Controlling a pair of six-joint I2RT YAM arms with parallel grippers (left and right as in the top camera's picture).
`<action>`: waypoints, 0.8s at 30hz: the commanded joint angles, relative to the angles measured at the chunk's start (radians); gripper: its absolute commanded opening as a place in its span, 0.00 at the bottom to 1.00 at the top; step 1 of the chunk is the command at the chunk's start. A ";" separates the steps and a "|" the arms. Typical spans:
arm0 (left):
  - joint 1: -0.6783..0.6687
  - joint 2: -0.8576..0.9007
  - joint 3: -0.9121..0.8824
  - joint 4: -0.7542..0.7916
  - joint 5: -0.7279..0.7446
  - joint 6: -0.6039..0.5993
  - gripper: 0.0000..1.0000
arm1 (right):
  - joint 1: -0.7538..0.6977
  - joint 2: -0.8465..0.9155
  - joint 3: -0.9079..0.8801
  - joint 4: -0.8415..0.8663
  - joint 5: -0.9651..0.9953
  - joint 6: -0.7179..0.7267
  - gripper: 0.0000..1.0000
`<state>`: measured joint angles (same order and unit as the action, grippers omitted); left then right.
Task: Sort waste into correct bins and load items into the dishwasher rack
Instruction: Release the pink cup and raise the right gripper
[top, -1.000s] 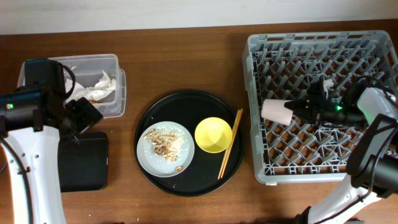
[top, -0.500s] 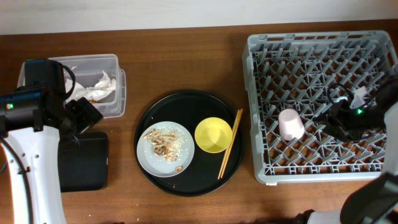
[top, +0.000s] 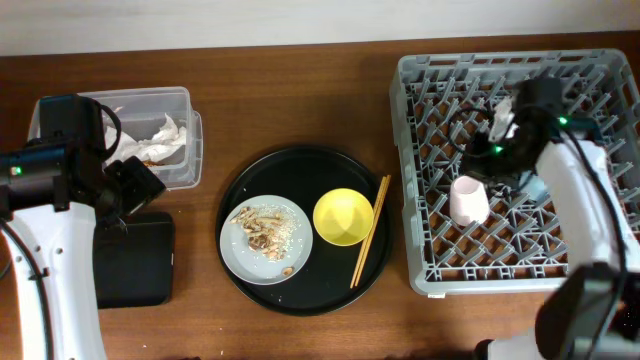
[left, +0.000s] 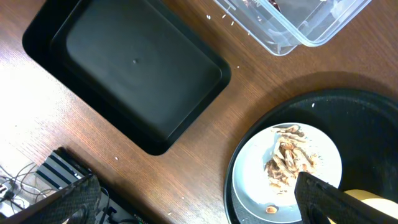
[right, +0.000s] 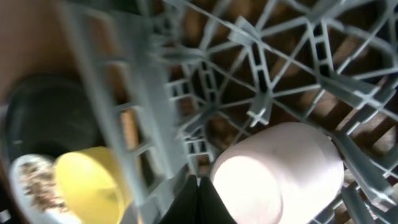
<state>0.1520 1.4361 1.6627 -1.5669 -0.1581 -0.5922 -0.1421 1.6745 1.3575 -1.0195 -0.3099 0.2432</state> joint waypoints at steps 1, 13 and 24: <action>0.003 -0.004 0.007 -0.001 -0.011 -0.010 0.99 | 0.003 0.052 0.011 -0.021 0.117 0.087 0.04; 0.003 -0.004 0.007 -0.001 -0.011 -0.010 0.99 | 0.003 0.025 0.058 -0.225 0.322 0.141 0.04; 0.003 -0.004 0.007 -0.001 -0.011 -0.010 0.99 | 0.003 0.032 0.037 -0.269 0.404 0.140 0.04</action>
<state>0.1520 1.4361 1.6627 -1.5673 -0.1581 -0.5922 -0.1387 1.7050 1.4086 -1.2831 0.0475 0.3702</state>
